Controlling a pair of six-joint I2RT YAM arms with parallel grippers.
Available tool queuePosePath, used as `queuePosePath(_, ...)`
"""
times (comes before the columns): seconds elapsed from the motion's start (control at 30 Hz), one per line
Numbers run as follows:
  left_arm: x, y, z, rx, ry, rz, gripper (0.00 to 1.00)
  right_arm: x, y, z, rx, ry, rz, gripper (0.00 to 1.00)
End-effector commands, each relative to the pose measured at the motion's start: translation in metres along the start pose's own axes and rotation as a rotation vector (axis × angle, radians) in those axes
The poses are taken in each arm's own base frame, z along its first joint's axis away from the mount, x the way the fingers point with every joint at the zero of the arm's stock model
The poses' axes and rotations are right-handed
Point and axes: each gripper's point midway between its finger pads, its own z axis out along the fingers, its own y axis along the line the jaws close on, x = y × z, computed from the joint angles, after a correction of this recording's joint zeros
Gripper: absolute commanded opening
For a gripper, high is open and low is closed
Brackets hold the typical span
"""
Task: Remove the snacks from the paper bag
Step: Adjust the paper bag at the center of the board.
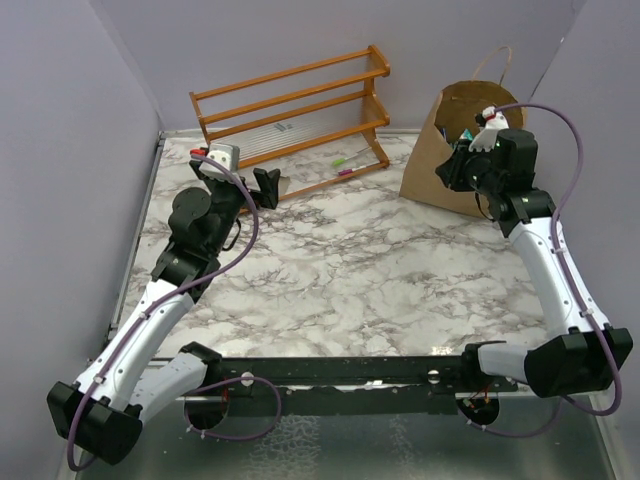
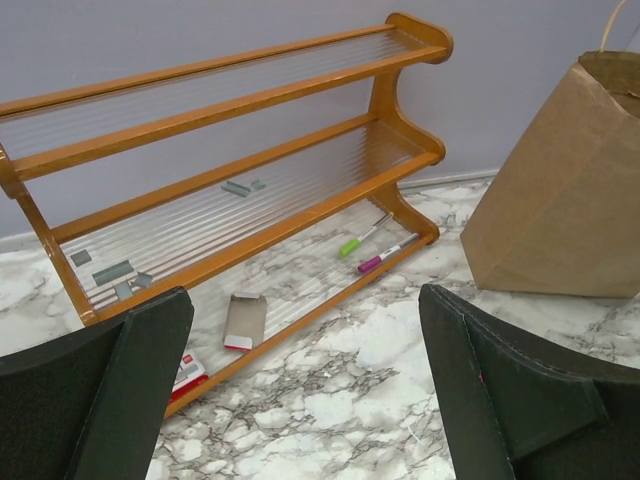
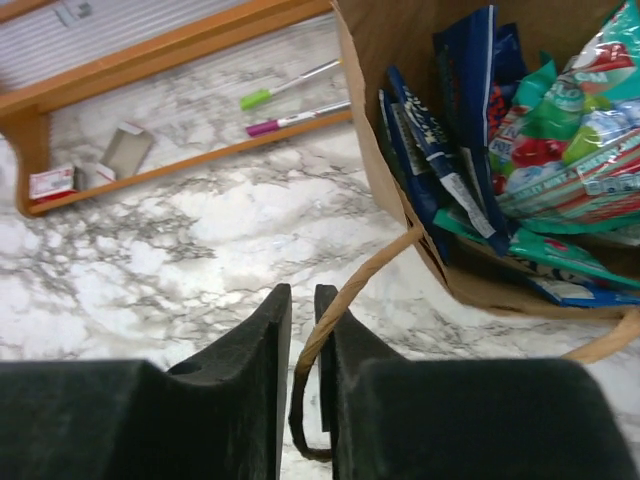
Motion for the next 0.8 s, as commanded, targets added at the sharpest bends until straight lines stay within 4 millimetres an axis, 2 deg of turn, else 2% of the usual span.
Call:
queuePosePath(0.0, -0.005, 0.001, 0.002, -0.019, -0.011, -0.016, 0.99, -0.015, 0.024, -0.016, -0.123, -0.052, -0.05, 0.11)
queuePosePath(0.13, -0.005, 0.003, 0.002, -0.031, -0.005, -0.017, 0.99, -0.02, 0.035, -0.031, -0.182, -0.108, -0.085, 0.02)
queuePosePath(0.3, -0.003, 0.001, 0.003, -0.025, 0.008, -0.032, 0.99, -0.024, 0.078, -0.058, -0.417, -0.172, -0.134, 0.01)
queuePosePath(0.47, -0.003, -0.003, 0.001, -0.005, 0.021, -0.039, 0.99, -0.026, 0.114, -0.077, -0.642, -0.162, -0.101, 0.01)
queuePosePath(0.57, -0.004, -0.002, 0.0, -0.008, 0.025, -0.039, 0.99, -0.022, 0.131, -0.083, -0.768, -0.12, -0.067, 0.01)
queuePosePath(0.67, -0.007, -0.003, -0.001, -0.008, 0.023, -0.039, 0.99, -0.015, 0.139, -0.079, -0.8, -0.093, -0.05, 0.03)
queuePosePath(0.77, -0.006, -0.003, -0.002, -0.008, 0.024, -0.042, 0.99, -0.007, 0.16, -0.075, -0.827, -0.064, -0.065, 0.03)
